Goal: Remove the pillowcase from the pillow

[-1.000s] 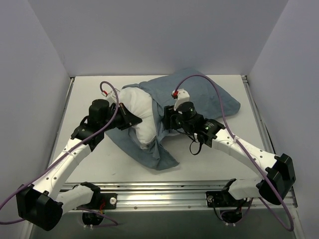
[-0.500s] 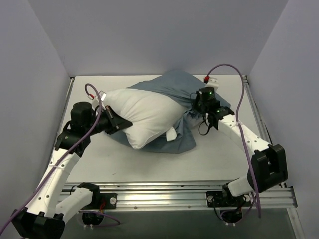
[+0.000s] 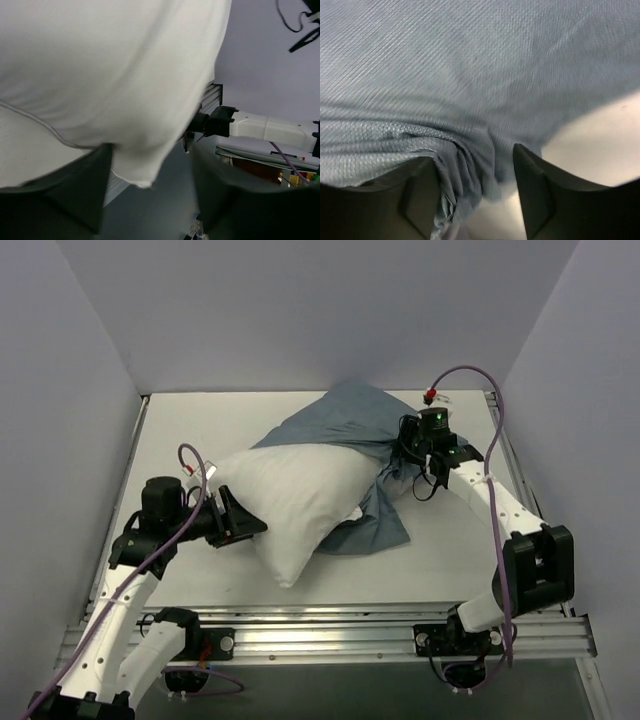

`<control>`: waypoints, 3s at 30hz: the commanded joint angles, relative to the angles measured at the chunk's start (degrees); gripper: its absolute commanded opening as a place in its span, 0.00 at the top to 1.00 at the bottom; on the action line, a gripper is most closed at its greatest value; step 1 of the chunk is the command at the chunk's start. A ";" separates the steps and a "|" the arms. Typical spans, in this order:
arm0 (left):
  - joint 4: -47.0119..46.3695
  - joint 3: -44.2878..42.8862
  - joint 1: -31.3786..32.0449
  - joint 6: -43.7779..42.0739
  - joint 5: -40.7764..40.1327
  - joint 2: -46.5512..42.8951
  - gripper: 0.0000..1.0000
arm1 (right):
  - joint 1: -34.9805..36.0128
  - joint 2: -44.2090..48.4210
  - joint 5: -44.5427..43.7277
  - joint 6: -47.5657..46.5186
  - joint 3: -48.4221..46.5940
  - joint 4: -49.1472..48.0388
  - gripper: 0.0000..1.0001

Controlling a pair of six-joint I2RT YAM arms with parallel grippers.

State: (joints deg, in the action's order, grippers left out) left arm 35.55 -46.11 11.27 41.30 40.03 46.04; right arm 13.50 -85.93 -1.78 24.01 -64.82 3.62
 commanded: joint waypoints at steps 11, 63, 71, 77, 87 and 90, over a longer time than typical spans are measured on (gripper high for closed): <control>6.12 -18.83 -0.90 -14.93 -12.42 3.51 0.06 | 6.63 21.42 1.16 -10.03 4.35 1.39 0.11; 10.65 -18.22 4.20 -22.49 -29.47 8.99 0.98 | 11.92 -33.52 -15.25 -24.11 -52.16 15.00 1.00; 18.15 -19.02 3.76 -20.56 -39.50 -1.92 0.98 | -6.90 -30.79 -15.02 -11.97 -49.54 19.15 1.00; 10.17 -16.39 3.59 -19.68 -40.03 3.08 0.98 | -3.58 -26.22 -0.62 -12.58 -42.77 13.88 1.00; -3.47 -31.22 4.72 -21.96 -32.04 22.16 0.06 | 3.02 -10.79 6.08 -10.48 -35.50 10.54 0.26; -1.72 -32.55 10.50 -23.80 -32.73 21.11 0.06 | 3.73 -2.62 6.00 -8.20 -29.16 7.74 0.17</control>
State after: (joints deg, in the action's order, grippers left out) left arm 36.16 -73.69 16.80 19.81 5.80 70.26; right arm 16.64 -99.39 4.73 13.39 -97.67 16.60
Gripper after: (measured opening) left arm 0.949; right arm 0.802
